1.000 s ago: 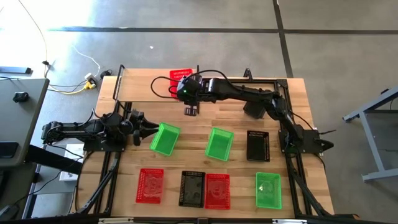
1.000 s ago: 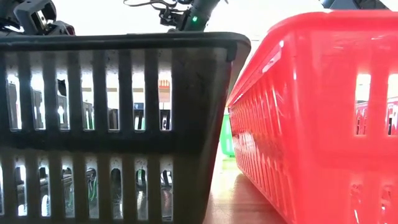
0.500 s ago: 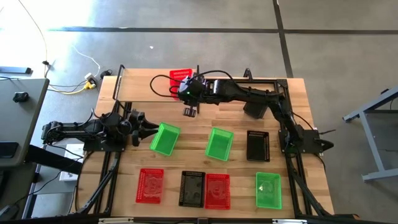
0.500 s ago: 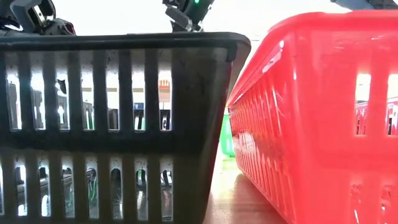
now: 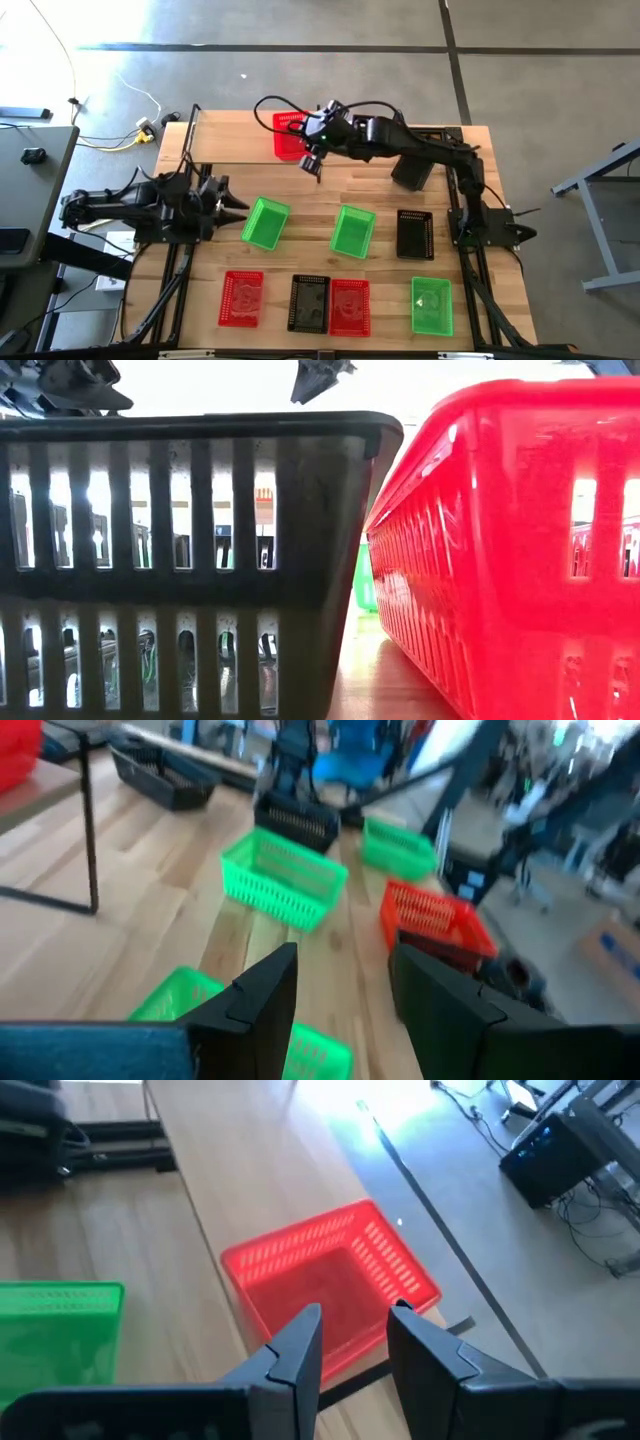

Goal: Stack baskets on shelf by color
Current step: Put the left green bin on the shelf

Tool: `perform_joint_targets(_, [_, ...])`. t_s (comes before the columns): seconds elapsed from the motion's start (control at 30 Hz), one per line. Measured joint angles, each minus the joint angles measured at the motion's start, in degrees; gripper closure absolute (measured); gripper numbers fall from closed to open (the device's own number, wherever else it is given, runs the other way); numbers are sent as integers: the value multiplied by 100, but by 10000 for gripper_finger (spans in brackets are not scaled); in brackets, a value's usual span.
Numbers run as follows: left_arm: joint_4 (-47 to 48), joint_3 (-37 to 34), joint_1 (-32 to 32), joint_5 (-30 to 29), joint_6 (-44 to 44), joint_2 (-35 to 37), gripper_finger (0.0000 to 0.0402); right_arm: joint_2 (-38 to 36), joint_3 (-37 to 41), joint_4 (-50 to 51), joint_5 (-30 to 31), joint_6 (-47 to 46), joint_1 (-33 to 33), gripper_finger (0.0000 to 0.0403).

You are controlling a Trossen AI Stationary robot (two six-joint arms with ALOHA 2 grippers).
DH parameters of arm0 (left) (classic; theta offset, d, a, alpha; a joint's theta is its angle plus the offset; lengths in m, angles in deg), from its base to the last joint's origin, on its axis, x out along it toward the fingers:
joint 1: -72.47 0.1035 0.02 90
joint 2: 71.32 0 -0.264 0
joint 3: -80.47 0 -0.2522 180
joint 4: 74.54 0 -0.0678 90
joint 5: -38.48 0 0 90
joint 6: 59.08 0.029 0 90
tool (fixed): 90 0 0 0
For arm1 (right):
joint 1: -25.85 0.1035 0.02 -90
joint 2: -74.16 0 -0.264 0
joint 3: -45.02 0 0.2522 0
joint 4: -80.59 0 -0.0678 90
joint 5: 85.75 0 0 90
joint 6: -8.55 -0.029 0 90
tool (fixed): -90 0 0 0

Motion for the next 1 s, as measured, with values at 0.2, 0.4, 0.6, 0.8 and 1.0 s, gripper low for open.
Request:
perform_joint_targets(0.2, [340, 461, -55, 391, 410, -758, 243, -214, 0, 91, -38, -18, 0, 301])
perform_joint_targets(0.4, [338, 616, -325, 435, 572, -1583, 243, -403, 2, 157, -39, -85, -85, 301])
perform_joint_targets(0.6, [356, 629, -686, 343, 572, -2427, 243, -616, 2, 203, -185, -111, -153, 301])
perform_joint_targets(0.8, [336, 629, -1031, 121, 572, -3157, 243, -711, 2, 304, -303, -111, -153, 301])
perform_joint_targets(1.0, [334, 629, -1378, -122, 529, -3704, 243, -716, 2, 441, -310, -110, -153, 301])
